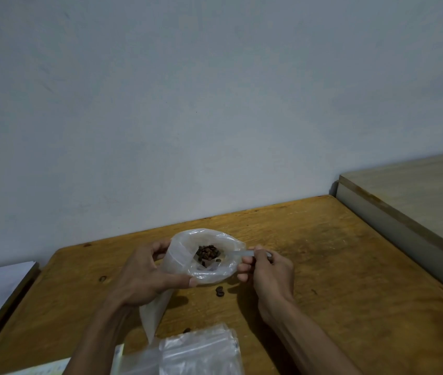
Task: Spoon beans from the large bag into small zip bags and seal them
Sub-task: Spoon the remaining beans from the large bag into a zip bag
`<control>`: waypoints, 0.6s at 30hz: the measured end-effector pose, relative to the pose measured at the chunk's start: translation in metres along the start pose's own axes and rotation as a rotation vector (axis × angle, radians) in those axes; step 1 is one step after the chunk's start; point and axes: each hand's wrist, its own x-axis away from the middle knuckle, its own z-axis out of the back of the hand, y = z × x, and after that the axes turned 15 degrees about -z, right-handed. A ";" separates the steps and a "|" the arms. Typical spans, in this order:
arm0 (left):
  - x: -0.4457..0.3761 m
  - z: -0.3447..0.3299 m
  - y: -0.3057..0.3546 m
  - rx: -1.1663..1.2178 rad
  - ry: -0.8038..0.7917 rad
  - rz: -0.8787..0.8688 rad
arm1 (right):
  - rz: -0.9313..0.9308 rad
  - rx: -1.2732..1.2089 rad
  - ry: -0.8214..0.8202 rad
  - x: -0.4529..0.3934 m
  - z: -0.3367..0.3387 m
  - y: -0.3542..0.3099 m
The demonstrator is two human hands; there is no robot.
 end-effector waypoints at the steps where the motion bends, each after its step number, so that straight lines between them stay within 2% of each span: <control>1: 0.000 0.000 -0.001 -0.002 0.002 0.004 | 0.005 0.007 0.001 0.002 0.001 -0.003; 11: -0.002 -0.002 -0.007 -0.016 0.016 0.012 | 0.103 0.113 -0.009 0.029 0.014 -0.028; 18: -0.002 -0.005 -0.009 -0.088 0.044 0.010 | 0.150 0.099 -0.038 0.044 0.019 -0.053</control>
